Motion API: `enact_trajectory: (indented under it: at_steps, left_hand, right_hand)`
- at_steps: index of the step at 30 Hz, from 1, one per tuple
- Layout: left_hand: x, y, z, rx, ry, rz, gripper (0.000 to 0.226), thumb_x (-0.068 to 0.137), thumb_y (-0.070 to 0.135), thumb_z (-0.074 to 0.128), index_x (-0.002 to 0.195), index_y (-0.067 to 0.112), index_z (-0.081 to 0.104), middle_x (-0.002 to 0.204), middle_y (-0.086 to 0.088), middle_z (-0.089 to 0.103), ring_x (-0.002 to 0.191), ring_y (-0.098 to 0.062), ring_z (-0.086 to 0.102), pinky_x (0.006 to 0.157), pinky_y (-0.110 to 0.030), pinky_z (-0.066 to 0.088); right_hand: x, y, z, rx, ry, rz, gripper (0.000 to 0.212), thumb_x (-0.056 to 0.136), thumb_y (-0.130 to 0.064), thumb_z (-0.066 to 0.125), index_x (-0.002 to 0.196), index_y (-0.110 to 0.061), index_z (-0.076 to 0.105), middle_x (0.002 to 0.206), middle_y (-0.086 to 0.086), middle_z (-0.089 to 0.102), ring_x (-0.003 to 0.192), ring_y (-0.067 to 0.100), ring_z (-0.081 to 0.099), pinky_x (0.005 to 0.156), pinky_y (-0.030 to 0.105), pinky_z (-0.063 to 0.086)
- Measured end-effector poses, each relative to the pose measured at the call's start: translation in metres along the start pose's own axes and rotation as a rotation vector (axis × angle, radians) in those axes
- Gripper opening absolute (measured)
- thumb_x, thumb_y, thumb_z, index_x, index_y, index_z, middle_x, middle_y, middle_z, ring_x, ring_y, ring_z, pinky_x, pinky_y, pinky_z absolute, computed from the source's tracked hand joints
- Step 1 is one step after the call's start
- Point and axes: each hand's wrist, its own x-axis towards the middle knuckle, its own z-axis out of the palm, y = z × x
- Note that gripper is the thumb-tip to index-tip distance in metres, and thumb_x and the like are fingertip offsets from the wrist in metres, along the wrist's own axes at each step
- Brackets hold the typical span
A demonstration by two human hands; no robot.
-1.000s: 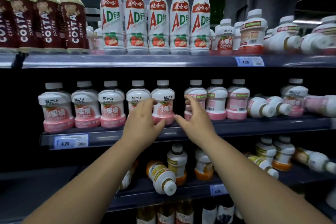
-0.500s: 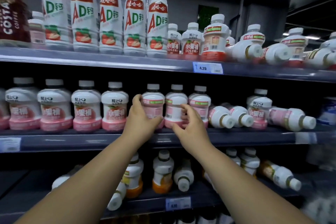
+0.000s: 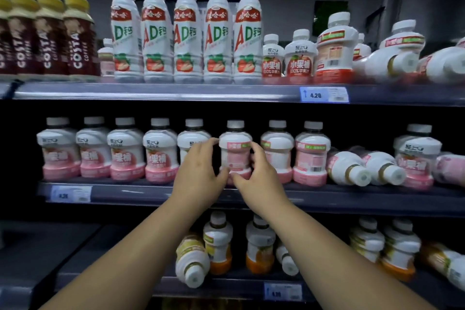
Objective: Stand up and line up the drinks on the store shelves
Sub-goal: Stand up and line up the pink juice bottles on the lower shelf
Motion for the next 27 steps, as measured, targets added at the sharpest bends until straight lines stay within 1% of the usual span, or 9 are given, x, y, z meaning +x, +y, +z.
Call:
enact_trajectory:
  at_steps: [3, 5, 8, 10, 14, 18, 22, 25, 27]
  left_hand:
    - [-0.002, -0.017, -0.019, 0.165, 0.110, 0.146, 0.066, 0.076, 0.030, 0.076, 0.134, 0.017, 0.049, 0.126, -0.010, 0.052, 0.115, -0.030, 0.049, 0.095, -0.047, 0.047]
    - [-0.001, -0.035, -0.022, 0.245, 0.129, 0.132, 0.071, 0.073, 0.038, 0.077, 0.135, 0.018, 0.047, 0.137, -0.015, 0.048, 0.123, -0.035, 0.045, 0.099, -0.053, 0.043]
    - [0.000, -0.051, -0.020, 0.386, 0.062, 0.093, 0.078, 0.076, 0.058, 0.062, 0.143, 0.026, 0.038, 0.155, -0.016, 0.033, 0.143, -0.039, 0.029, 0.113, -0.057, 0.025]
    - [0.001, -0.058, -0.015, 0.443, 0.031, 0.098, 0.079, 0.077, 0.064, 0.049, 0.146, 0.029, 0.034, 0.160, -0.014, 0.027, 0.147, -0.038, 0.021, 0.116, -0.059, 0.015]
    - [0.003, -0.070, -0.006, 0.441, 0.057, 0.111, 0.081, 0.078, 0.063, 0.047, 0.150, 0.029, 0.032, 0.159, -0.013, 0.028, 0.150, -0.035, 0.013, 0.118, -0.060, 0.005]
    - [0.003, -0.078, 0.004, 0.411, 0.141, 0.160, 0.081, 0.079, 0.060, 0.049, 0.151, 0.026, 0.033, 0.156, -0.014, 0.035, 0.151, -0.035, 0.014, 0.118, -0.061, 0.005]
    - [0.004, -0.084, 0.008, 0.416, 0.194, 0.180, 0.080, 0.079, 0.058, 0.051, 0.150, 0.024, 0.034, 0.154, -0.015, 0.038, 0.151, -0.034, 0.016, 0.118, -0.062, 0.008]
    - [0.003, -0.086, 0.012, 0.440, 0.228, 0.193, 0.080, 0.082, 0.058, 0.052, 0.151, 0.024, 0.033, 0.154, -0.016, 0.038, 0.150, -0.034, 0.017, 0.119, -0.061, 0.007]
    - [0.003, -0.087, 0.013, 0.452, 0.244, 0.209, 0.080, 0.082, 0.057, 0.053, 0.151, 0.022, 0.034, 0.153, -0.017, 0.039, 0.150, -0.035, 0.018, 0.118, -0.062, 0.008]
  right_hand:
    - [0.006, -0.015, 0.015, -0.114, 0.052, 0.034, 0.094, 0.083, -0.042, 0.074, 0.153, -0.024, 0.015, 0.148, 0.003, 0.045, 0.126, 0.028, 0.051, 0.088, 0.035, 0.045]
    - [0.011, -0.022, 0.022, -0.195, 0.063, 0.071, 0.104, 0.080, -0.051, 0.075, 0.154, -0.021, 0.008, 0.151, 0.007, 0.041, 0.127, 0.031, 0.051, 0.088, 0.039, 0.046]
    - [0.020, -0.023, 0.029, -0.325, 0.071, 0.128, 0.115, 0.076, -0.060, 0.075, 0.153, -0.017, 0.001, 0.150, 0.010, 0.043, 0.125, 0.033, 0.054, 0.087, 0.042, 0.048]
    - [0.025, -0.021, 0.030, -0.354, 0.073, 0.153, 0.117, 0.075, -0.059, 0.076, 0.153, -0.016, 0.000, 0.144, 0.010, 0.050, 0.121, 0.033, 0.058, 0.087, 0.042, 0.049]
    - [0.033, -0.019, 0.019, -0.188, -0.028, 0.215, 0.116, 0.072, -0.047, 0.080, 0.155, -0.021, 0.004, 0.144, 0.008, 0.050, 0.123, 0.031, 0.055, 0.097, 0.039, 0.046]
    - [0.033, -0.019, 0.022, -0.206, 0.005, 0.190, 0.126, 0.059, -0.061, 0.086, 0.153, -0.018, 0.012, 0.147, 0.010, 0.045, 0.130, 0.031, 0.049, 0.104, 0.042, 0.044]
    - [0.038, -0.013, 0.022, -0.163, -0.064, 0.255, 0.100, 0.073, -0.049, 0.076, 0.149, -0.019, 0.018, 0.141, 0.006, 0.053, 0.120, 0.028, 0.055, 0.099, 0.043, 0.047]
    - [0.039, -0.014, 0.024, -0.132, -0.015, 0.262, 0.110, 0.064, -0.062, 0.082, 0.145, -0.015, 0.023, 0.143, 0.007, 0.048, 0.125, 0.030, 0.052, 0.099, 0.042, 0.045]
    - [0.038, -0.016, 0.027, -0.199, 0.035, 0.271, 0.101, 0.066, -0.063, 0.080, 0.137, -0.012, 0.028, 0.137, 0.010, 0.052, 0.121, 0.033, 0.055, 0.094, 0.042, 0.047]
